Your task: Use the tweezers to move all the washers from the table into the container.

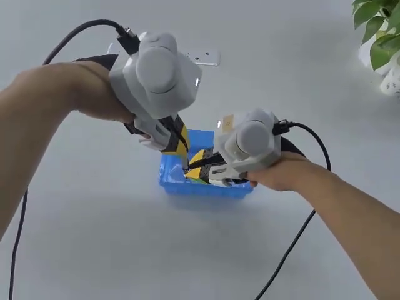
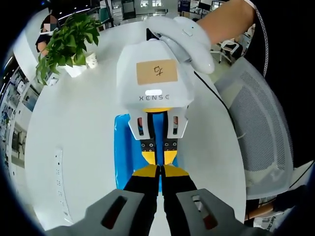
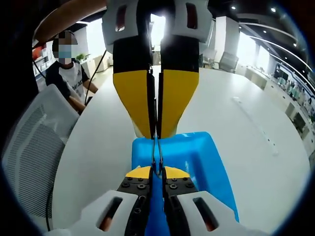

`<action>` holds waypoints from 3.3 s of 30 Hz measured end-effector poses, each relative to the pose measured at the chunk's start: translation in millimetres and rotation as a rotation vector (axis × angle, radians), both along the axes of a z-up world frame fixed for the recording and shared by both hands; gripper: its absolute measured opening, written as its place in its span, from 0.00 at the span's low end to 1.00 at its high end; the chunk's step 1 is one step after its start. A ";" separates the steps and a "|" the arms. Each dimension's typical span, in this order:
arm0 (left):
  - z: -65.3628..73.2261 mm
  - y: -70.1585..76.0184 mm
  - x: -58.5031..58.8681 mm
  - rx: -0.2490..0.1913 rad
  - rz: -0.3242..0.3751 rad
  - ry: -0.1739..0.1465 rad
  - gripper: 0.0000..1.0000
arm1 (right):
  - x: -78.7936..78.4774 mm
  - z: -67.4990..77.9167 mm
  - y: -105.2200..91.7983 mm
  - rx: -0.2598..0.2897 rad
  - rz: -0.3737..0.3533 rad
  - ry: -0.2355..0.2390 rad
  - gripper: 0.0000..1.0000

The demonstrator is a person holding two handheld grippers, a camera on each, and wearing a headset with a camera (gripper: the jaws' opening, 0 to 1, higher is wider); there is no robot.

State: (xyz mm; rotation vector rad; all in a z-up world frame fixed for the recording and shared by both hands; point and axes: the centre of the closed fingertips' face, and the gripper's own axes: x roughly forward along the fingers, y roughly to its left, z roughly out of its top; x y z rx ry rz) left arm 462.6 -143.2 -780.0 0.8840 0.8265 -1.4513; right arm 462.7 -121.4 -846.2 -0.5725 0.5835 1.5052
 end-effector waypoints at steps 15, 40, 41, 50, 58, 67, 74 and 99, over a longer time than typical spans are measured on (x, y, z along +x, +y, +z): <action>-11.0 2.7 2.3 -0.003 0.007 0.005 0.04 | 2.4 -10.7 1.0 -0.025 0.014 0.019 0.08; -14.7 1.4 3.6 -0.007 0.011 0.001 0.04 | 3.0 -12.6 0.7 -0.036 0.025 0.019 0.10; -14.7 1.5 3.5 -0.006 0.010 0.000 0.04 | 3.3 -12.0 0.8 -0.035 0.025 0.017 0.10; -4.3 0.3 3.2 -0.015 0.012 -0.013 0.04 | 5.2 -0.6 4.1 -0.007 0.014 -0.002 0.12; 8.3 -0.9 0.2 -0.025 0.013 -0.029 0.04 | 3.7 9.9 3.5 0.014 0.008 -0.024 0.15; 30.8 -7.8 -3.2 -0.075 0.022 -0.049 0.04 | 2.7 28.6 4.4 0.060 -0.004 -0.060 0.14; 42.6 -7.7 -10.2 -0.086 0.027 -0.060 0.04 | -4.3 39.3 1.1 0.068 -0.007 -0.077 0.11; 53.0 -7.3 -45.6 -0.074 0.022 -0.053 0.04 | -40.5 53.0 -18.4 0.044 -0.019 -0.106 0.09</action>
